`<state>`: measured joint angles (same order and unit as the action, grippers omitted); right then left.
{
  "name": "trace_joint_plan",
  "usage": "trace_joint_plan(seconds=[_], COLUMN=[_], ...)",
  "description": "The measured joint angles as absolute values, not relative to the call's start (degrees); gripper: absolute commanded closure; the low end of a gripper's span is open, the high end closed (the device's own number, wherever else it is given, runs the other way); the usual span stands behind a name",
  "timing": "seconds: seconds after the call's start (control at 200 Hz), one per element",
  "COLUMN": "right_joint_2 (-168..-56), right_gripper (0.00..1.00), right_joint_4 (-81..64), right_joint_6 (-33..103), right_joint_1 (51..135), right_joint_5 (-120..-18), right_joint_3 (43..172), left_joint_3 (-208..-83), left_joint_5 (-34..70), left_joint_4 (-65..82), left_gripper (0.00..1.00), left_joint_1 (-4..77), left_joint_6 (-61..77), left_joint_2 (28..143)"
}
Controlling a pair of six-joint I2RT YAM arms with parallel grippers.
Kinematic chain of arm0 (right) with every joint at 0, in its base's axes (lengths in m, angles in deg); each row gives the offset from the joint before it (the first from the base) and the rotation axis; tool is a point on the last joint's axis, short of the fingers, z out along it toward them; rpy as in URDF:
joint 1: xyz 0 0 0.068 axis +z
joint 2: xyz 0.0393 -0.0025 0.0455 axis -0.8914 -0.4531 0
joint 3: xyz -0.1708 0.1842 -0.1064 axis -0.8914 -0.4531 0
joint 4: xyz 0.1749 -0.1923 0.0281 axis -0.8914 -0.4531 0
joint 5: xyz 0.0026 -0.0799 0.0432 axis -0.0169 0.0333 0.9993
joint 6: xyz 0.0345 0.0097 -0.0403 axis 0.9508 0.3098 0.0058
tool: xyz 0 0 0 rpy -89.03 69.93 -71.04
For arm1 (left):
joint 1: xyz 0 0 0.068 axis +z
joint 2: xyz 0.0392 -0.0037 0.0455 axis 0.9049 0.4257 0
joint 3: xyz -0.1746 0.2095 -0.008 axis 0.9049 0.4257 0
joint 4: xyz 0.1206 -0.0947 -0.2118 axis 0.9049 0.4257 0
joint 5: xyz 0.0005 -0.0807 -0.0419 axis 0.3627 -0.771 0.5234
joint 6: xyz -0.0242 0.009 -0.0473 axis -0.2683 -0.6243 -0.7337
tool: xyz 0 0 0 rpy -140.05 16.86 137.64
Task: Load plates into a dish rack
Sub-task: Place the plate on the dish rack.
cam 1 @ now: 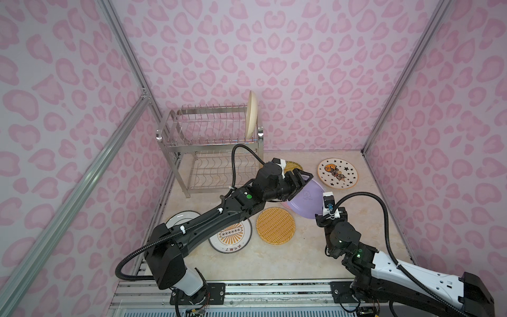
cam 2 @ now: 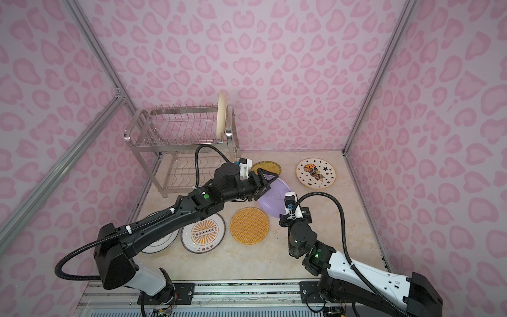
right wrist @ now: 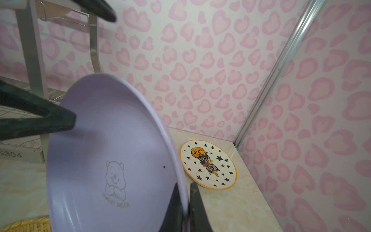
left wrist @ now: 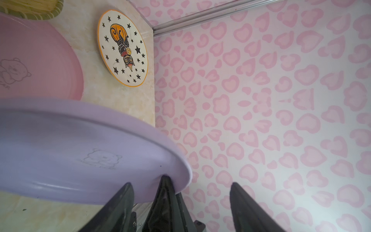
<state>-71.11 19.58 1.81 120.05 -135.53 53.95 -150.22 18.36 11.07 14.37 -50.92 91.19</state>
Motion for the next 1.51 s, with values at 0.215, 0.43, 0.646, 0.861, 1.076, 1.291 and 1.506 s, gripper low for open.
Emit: trace_joint_plan(seconds=[0.215,0.43,0.646,0.861,1.076,1.291,1.506], right_joint_2=[-72.5,-74.2,-75.5,-75.9,-76.0,-76.0,-74.9], right_gripper=[1.0,1.0,1.0,1.0,1.0,1.0,0.5], right_joint_4=[26.9,31.3,33.8,35.4,36.5,37.5,36.4], right_joint_6=[-5.6,-10.3,-13.0,-15.2,-17.2,-18.8,-19.3], right_joint_1=[123.8,124.9,125.4,126.6,128.0,129.6,131.8], right_joint_5=[-137.2,-139.4,-140.2,-142.1,-145.2,-147.0,-147.4], right_joint_3=[52.9,52.8,52.8,52.7,52.2,52.1,53.0], left_joint_3=[-151.7,-151.0,-150.3,-150.5,-151.2,-151.2,-151.2], left_joint_5=[17.9,17.3,18.2,18.1,17.0,16.4,15.3], left_joint_4=[10.9,10.2,10.0,9.8,9.8,9.3,7.6], left_gripper=[0.44,0.63,0.77,0.82,0.85,0.97,0.97], left_joint_1=[14.3,14.1,14.1,14.1,14.1,13.9,13.7], left_joint_6=[-53.1,-54.7,-55.8,-56.7,-58.0,-59.8,-60.5], left_joint_2=[93.7,93.6,91.8,92.7,94.0,94.1,94.6])
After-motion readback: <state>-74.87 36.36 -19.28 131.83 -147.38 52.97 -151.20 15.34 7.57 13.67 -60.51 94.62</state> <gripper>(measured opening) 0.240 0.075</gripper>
